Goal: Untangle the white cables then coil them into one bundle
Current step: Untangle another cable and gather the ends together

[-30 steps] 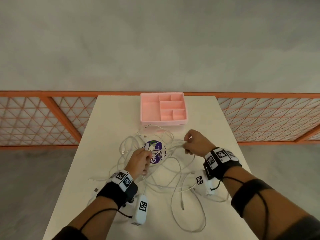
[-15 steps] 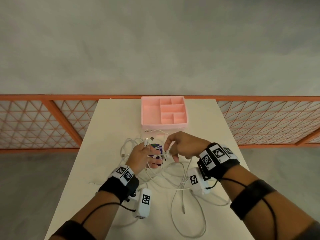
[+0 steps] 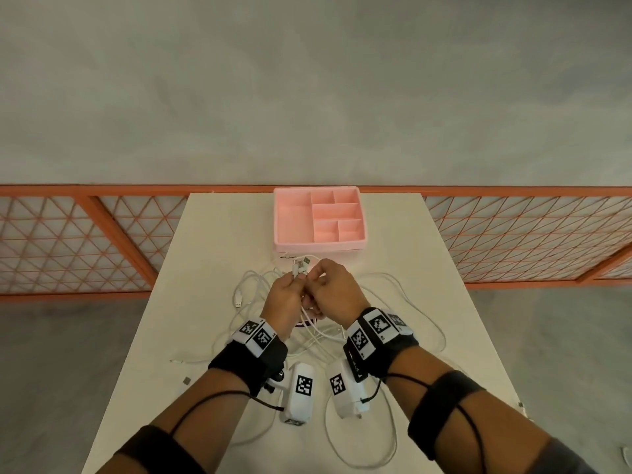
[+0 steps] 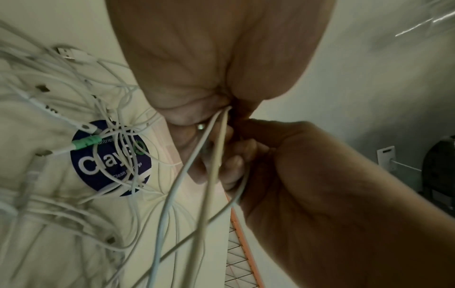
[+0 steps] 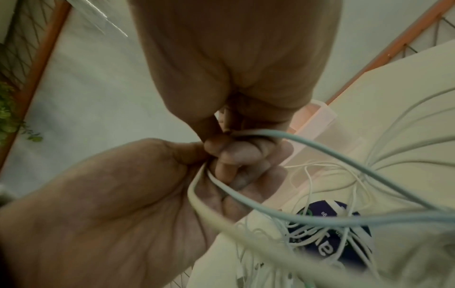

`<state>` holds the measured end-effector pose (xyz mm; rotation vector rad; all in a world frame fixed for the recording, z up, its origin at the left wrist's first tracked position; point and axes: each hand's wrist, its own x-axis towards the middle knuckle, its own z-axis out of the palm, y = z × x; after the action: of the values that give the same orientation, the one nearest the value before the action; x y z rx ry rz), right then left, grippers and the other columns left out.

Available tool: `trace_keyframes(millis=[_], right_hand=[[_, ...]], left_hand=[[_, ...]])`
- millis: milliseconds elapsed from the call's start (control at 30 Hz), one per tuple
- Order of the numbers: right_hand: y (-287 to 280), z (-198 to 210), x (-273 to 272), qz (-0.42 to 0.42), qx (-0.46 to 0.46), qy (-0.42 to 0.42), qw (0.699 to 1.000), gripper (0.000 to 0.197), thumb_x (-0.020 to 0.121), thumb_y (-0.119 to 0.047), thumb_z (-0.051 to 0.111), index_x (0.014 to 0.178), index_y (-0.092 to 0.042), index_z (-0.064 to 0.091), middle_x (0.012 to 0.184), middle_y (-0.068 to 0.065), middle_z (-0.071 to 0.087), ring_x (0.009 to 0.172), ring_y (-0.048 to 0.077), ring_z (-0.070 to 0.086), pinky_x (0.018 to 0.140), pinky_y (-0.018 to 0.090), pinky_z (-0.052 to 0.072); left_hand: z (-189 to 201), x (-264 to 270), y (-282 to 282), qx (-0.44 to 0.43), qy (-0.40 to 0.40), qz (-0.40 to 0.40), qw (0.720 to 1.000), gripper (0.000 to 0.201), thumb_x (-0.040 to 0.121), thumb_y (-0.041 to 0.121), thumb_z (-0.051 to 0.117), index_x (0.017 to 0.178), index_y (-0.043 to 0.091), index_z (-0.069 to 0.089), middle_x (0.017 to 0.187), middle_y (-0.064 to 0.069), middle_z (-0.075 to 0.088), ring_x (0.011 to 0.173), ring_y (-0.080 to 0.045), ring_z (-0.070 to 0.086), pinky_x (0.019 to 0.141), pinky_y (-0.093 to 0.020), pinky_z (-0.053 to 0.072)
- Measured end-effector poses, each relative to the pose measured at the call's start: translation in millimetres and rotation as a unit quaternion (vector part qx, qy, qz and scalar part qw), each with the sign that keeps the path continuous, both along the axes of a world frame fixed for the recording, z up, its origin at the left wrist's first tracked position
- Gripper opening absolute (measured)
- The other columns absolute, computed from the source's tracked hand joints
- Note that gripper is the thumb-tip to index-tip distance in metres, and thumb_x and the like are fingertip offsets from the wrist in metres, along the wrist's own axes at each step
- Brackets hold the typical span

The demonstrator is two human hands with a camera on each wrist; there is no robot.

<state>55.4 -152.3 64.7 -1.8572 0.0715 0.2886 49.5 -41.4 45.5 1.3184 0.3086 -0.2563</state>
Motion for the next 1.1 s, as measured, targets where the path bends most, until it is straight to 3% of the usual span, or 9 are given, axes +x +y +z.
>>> trace_keyframes(millis=[167,233,367,467,600,700,800,900,1100], right_hand=[[-8.0,-6.4,-7.3,0.082,-0.035,-0.038,0.995,0.013,0.091,-0.009,0.063,0.087,-0.005,0.051,0.067,-0.006,0.070,0.050,0.013,0.059,0.049,0.030,0.047],[-21.0,-15.9,-7.5,0.102,-0.089,-0.055,0.989,0.013,0.091,-0.013,0.062,0.085,-0.008,0.052,0.072,-0.001,0.070,0.056,0.019,0.062,0.054,0.034,0.052],[-61.5,-44.3,-13.1,0.124,-0.218,-0.030,0.968,0.017,0.088,-0.018,0.061,0.073,-0.022,0.054,0.069,-0.002,0.065,0.069,0.021,0.066,0.070,0.036,0.054],[-85.5,-61.9,-21.7,0.114,-0.262,0.018,0.958,0.020,0.084,-0.011,0.059,0.070,-0.024,0.053,0.071,-0.006,0.066,0.069,0.014,0.063,0.073,0.035,0.054],[-95.9,-69.2,-20.8,0.099,-0.305,0.000,0.947,0.026,0.085,-0.016,0.062,0.065,-0.026,0.049,0.085,0.001,0.058,0.081,0.020,0.056,0.073,0.030,0.044],[-94.4,-56.4,-11.7,0.034,-0.243,-0.015,0.969,0.029,0.086,-0.017,0.068,0.061,-0.023,0.054,0.073,0.001,0.062,0.068,0.019,0.060,0.069,0.033,0.051],[-80.8,-20.8,-0.8,0.001,-0.039,-0.027,0.999,0.020,0.091,-0.009,0.068,0.071,-0.014,0.065,0.064,0.011,0.063,0.057,0.024,0.060,0.061,0.038,0.053],[-63.2,21.3,7.1,0.023,0.089,-0.042,0.995,0.010,0.093,-0.004,0.064,0.089,0.005,0.064,0.069,0.017,0.067,0.060,0.026,0.066,0.060,0.033,0.057],[-35.0,79.4,9.9,0.118,0.184,-0.054,0.974,0.008,0.097,-0.005,0.057,0.091,-0.002,0.061,0.074,0.012,0.070,0.071,0.024,0.070,0.070,0.034,0.058]], left_hand=[[-11.3,7.5,12.5,0.007,0.012,0.062,0.998,0.027,0.103,0.018,0.044,0.085,0.005,0.059,0.075,-0.018,0.065,0.065,-0.030,0.062,0.067,-0.043,0.053],[-10.7,11.2,19.8,-0.033,0.011,0.095,0.995,0.029,0.104,0.019,0.044,0.081,0.006,0.056,0.072,-0.016,0.062,0.065,-0.032,0.064,0.071,-0.044,0.054],[2.2,14.4,37.8,-0.125,0.005,0.160,0.979,0.037,0.107,0.022,0.038,0.073,0.012,0.047,0.055,-0.003,0.043,0.043,-0.015,0.046,0.056,-0.033,0.052],[7.0,17.8,50.6,-0.097,-0.010,0.177,0.979,0.040,0.108,0.028,0.038,0.070,0.015,0.043,0.052,0.003,0.033,0.037,-0.008,0.029,0.039,-0.017,0.029],[7.5,21.7,60.7,-0.032,-0.025,0.165,0.986,0.040,0.107,0.033,0.039,0.071,0.017,0.043,0.050,0.006,0.032,0.036,-0.006,0.024,0.038,-0.015,0.018],[12.4,21.2,60.9,-0.004,-0.035,0.125,0.992,0.038,0.106,0.035,0.043,0.072,0.018,0.043,0.052,0.006,0.031,0.037,-0.006,0.024,0.038,-0.015,0.017],[15.9,18.6,57.0,0.057,-0.071,0.048,0.995,0.034,0.100,0.034,0.057,0.073,0.020,0.042,0.053,0.008,0.031,0.041,-0.008,0.026,0.039,-0.019,0.021],[16.4,14.5,46.1,0.067,-0.103,-0.022,0.992,0.025,0.098,0.026,0.060,0.077,0.015,0.056,0.061,-0.001,0.036,0.045,-0.011,0.024,0.040,-0.020,0.023],[24.8,11.9,20.7,-0.043,-0.105,-0.068,0.991,0.015,0.102,0.017,0.052,0.099,0.008,0.064,0.064,-0.008,0.043,0.040,-0.007,0.023,0.039,-0.019,0.018]])
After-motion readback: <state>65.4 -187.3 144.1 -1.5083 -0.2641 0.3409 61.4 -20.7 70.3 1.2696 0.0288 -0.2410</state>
